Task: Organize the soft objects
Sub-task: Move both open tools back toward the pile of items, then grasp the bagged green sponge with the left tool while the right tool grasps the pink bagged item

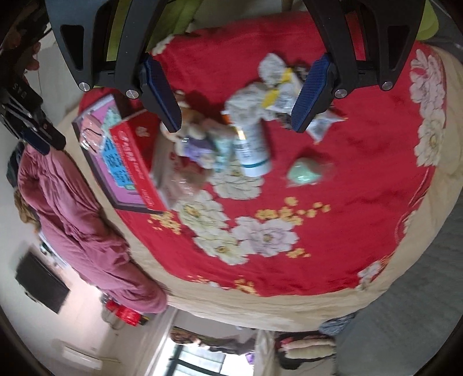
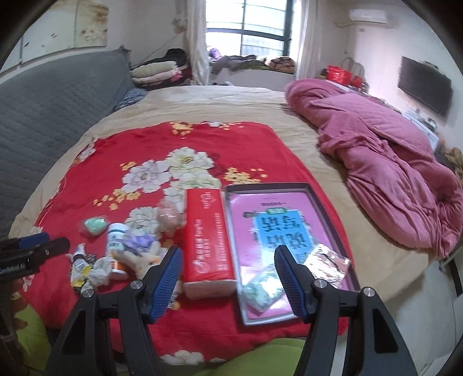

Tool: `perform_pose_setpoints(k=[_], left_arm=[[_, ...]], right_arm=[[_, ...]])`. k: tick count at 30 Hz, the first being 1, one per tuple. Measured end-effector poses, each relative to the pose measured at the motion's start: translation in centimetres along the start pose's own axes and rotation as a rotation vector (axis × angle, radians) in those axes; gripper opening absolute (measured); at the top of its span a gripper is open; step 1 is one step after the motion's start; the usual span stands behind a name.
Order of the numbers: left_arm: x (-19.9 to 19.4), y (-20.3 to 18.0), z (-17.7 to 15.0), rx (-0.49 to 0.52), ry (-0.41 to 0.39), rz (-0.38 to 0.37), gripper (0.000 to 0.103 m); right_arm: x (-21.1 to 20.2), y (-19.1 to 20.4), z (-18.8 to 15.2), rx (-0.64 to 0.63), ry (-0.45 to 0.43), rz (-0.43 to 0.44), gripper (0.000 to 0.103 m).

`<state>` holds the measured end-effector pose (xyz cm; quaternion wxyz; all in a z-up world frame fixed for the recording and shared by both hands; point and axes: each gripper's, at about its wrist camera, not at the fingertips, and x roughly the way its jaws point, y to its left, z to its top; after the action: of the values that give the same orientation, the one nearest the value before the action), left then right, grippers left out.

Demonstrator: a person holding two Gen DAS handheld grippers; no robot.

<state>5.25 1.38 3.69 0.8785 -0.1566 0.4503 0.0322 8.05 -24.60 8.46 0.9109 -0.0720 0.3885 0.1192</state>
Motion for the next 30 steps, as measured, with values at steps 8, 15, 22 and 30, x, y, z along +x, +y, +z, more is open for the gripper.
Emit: perform_pose_setpoints(k=[8, 15, 22, 30], left_arm=[[0.3, 4.8, -0.7, -0.076, 0.016, 0.035, 0.079], [1.3, 8.0, -1.2, -0.133, 0.036, 0.061, 0.079], [3.1, 9.8, -0.4, -0.171, 0.039, 0.085, 0.079], [7.2, 9.5, 2.0, -0.137, 0.069, 0.103, 0.079]], right_arm=[[1.3, 4.2, 0.1, -0.078, 0.025, 0.057, 0.065], [3.1, 7.2, -0.4, -0.134, 0.068, 0.098, 0.065], [5.4, 8.9, 0.3, -0.176, 0.084, 0.101, 0.065], [10.0, 10.0, 2.7, -0.203, 0.116, 0.082, 0.065]])
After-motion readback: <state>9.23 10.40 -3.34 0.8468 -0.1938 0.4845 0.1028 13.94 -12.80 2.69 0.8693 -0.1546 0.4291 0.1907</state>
